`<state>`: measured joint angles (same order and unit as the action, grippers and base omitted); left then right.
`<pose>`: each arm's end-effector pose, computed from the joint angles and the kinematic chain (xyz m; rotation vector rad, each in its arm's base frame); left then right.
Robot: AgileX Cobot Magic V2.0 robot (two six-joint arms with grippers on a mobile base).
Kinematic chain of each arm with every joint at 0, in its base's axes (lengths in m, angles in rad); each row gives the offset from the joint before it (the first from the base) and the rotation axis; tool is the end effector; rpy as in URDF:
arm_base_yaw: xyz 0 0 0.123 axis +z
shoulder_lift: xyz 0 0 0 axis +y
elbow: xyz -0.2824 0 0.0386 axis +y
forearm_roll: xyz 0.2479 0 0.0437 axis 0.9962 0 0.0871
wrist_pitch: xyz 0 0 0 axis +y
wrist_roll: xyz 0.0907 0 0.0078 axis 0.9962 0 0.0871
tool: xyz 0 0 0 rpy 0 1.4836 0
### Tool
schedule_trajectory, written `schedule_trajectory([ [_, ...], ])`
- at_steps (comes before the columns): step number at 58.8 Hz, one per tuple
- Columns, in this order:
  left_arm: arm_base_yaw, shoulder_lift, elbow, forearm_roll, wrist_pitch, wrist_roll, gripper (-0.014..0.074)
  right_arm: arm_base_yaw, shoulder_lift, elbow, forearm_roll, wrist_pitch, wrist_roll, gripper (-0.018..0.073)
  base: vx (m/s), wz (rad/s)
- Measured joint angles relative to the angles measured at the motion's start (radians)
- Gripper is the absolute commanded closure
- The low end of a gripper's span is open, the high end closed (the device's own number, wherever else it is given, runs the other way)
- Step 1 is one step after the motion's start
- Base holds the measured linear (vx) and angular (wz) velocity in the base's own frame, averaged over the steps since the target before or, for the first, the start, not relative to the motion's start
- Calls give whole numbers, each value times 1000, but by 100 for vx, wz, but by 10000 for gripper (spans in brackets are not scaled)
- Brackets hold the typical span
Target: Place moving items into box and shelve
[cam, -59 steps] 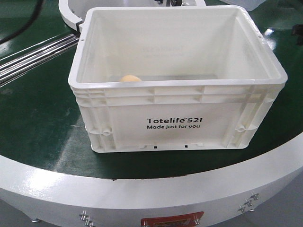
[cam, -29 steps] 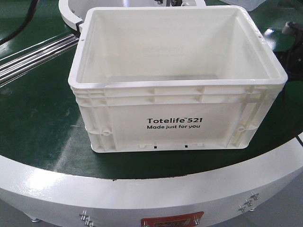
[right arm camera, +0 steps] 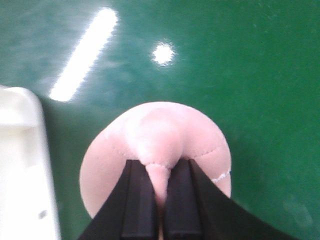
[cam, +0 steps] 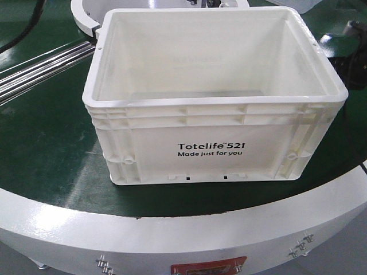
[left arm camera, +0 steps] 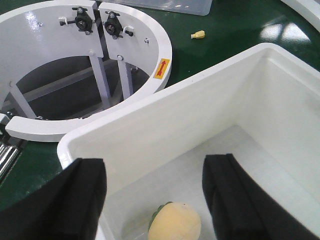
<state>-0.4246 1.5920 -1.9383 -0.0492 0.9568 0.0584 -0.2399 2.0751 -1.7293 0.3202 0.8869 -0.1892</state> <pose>0.3098 -0.1441 0.4842 0.4983 2.0456 -0.2800 0.4489 -0.0869 0.2292 0.2658 2.6436 0.2593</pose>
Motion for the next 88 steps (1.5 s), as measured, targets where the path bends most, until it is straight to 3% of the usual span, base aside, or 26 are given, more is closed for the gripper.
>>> schedule_trajectory([
  [21, 0, 1, 0, 0, -27, -27, 77, -1, -345, -224, -20, 243, 10, 564, 0, 0],
  [30, 0, 1, 0, 0, -40, -46, 77, 22, -497, -260, 70, 303, 8, 563, 0, 0],
  [36, 0, 1, 0, 0, -63, -46, 77, 123, -532, -261, 122, 347, -17, 547, 0, 0],
  [42, 0, 1, 0, 0, -79, -47, 77, 283, -523, -261, 124, 345, -42, 491, 0, 0],
  [47, 0, 1, 0, 0, -79, -47, 77, 418, -498, -261, 66, 333, -46, 391, 0, 0],
  [52, 0, 1, 0, -3, -77, -47, 77, 495, -466, -261, -24, 333, -25, 261, 0, 0],
  [57, 0, 1, 0, -4, -61, -48, 77, 528, -432, -260, -82, 344, 16, 111, 0, 0],
  [62, 0, 1, 0, -3, -38, -49, 77, 532, -410, -260, -112, 348, 77, 33, 0, 0],
  [66, 0, 1, 0, 12, -28, -70, 77, 532, -404, -260, -166, 343, 141, 27, 0, 0],
  [78, 0, 21, 0, 156, 9, -257, 77, 532, -403, -260, -419, 325, 309, 63, 0, 0],
  [88, 0, 79, 0, 176, 67, -282, 77, 532, -395, -260, -523, 324, 347, 82, 0, 0],
])
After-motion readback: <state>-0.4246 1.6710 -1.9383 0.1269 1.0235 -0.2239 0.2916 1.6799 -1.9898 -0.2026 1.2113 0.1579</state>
